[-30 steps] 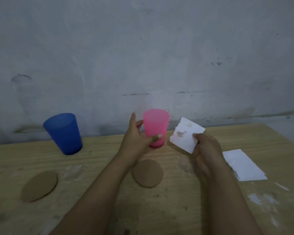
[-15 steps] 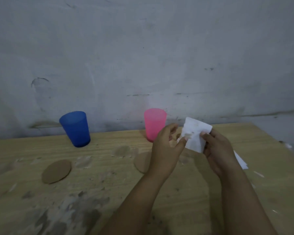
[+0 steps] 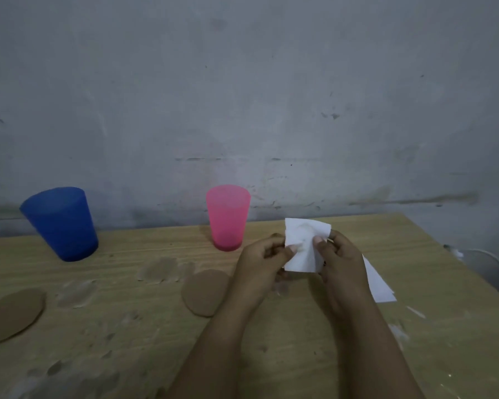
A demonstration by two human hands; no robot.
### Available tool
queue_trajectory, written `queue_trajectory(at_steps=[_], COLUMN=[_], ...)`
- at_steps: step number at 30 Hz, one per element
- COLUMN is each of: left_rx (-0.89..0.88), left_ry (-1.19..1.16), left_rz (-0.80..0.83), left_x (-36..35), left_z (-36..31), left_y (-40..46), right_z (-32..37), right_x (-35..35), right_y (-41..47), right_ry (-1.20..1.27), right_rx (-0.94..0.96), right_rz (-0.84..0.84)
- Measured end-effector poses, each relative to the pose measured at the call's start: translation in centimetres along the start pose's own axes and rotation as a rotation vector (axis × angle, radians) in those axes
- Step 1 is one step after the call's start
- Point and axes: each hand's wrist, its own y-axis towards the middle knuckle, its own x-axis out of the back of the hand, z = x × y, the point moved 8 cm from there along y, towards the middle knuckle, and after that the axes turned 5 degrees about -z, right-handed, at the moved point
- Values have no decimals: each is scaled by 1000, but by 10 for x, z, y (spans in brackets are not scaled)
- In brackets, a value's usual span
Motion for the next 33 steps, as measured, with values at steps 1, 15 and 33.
queue_trajectory(at_steps=[1,15,33], left_rx=[-3,30,74], left_ry=[16,-67,-53], left_rz=[-13,-34,-72], left_x=[2,11,9], left_z=[1,20,21], left_y=[3,19,18], right_z=[-1,-29,-10], right_x=[0,-1,1], right_y=[1,10,5], right_ry=[14,16,-152], right_rx=[-2,-105,-18], right_rz=[14,103,-27])
